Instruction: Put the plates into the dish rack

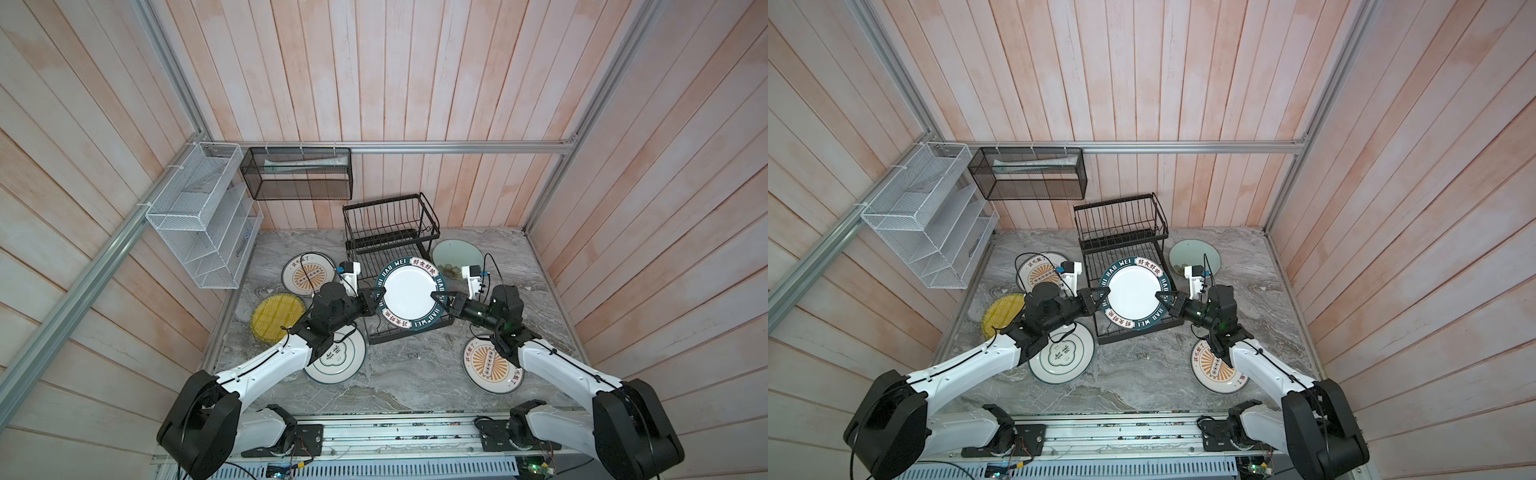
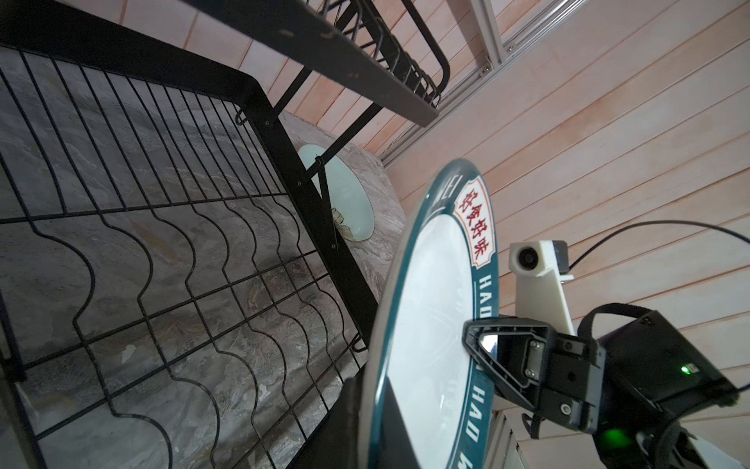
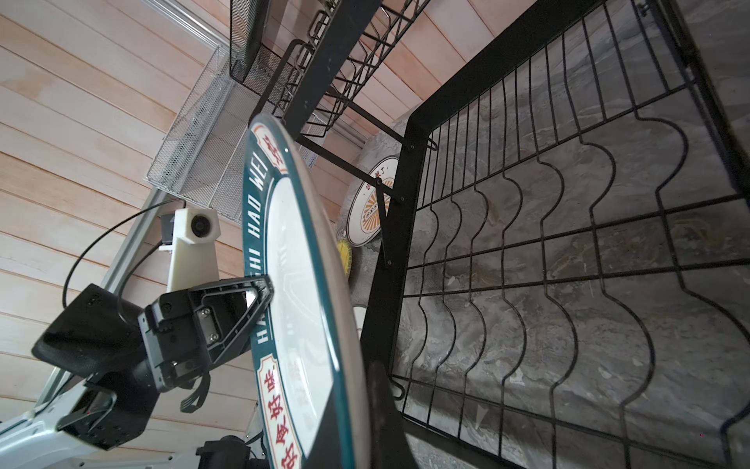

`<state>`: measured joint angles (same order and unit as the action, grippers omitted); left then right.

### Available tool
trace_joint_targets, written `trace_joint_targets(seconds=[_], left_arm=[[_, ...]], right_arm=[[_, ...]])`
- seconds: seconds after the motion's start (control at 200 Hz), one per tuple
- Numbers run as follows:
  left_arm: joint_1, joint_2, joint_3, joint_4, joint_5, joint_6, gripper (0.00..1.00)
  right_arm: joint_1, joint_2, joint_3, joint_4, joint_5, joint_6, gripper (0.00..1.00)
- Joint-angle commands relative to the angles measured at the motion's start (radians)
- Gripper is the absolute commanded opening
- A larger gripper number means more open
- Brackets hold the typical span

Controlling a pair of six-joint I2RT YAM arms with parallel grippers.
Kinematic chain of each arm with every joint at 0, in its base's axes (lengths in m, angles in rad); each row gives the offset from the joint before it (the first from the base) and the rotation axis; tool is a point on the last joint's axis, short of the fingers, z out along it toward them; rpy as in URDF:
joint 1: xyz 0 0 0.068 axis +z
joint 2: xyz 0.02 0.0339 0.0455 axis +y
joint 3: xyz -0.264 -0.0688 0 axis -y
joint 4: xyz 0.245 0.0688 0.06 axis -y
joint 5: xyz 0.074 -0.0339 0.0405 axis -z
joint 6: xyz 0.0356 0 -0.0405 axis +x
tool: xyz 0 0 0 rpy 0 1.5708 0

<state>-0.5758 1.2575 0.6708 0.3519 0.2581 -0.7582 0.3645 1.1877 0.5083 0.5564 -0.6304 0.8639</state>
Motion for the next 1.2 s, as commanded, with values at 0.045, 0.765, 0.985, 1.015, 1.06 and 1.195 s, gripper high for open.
trace_joint_targets(seconds=[0.045, 0.765, 0.985, 1.015, 1.06, 1.195], left_arm=[[-0.007, -0.014, 0.011, 0.040, 0.009, 0.032, 0.00], [-0.044, -0.084, 0.109, -0.252, -0.070, 0.188, 0.45], [-0.077, -0.155, 0.123, -0.342, -0.148, 0.257, 0.47], [-0.078, -0.164, 0.121, -0.350, -0.155, 0.259, 0.47], [-0.082, -0.179, 0.118, -0.364, -0.167, 0.263, 0.47], [-0.090, -0.227, 0.095, -0.380, -0.185, 0.265, 0.47]], right_arm=[[0.030, 0.022, 0.045, 0.039, -0.040, -0.022, 0.00], [0.018, -0.134, 0.096, -0.191, 0.131, -0.119, 0.00], [-0.017, -0.162, 0.231, -0.318, 0.158, -0.210, 0.00], [-0.019, -0.154, 0.261, -0.334, 0.158, -0.224, 0.00], [-0.020, -0.143, 0.303, -0.353, 0.165, -0.239, 0.00], [-0.021, -0.101, 0.431, -0.395, 0.248, -0.273, 0.00]])
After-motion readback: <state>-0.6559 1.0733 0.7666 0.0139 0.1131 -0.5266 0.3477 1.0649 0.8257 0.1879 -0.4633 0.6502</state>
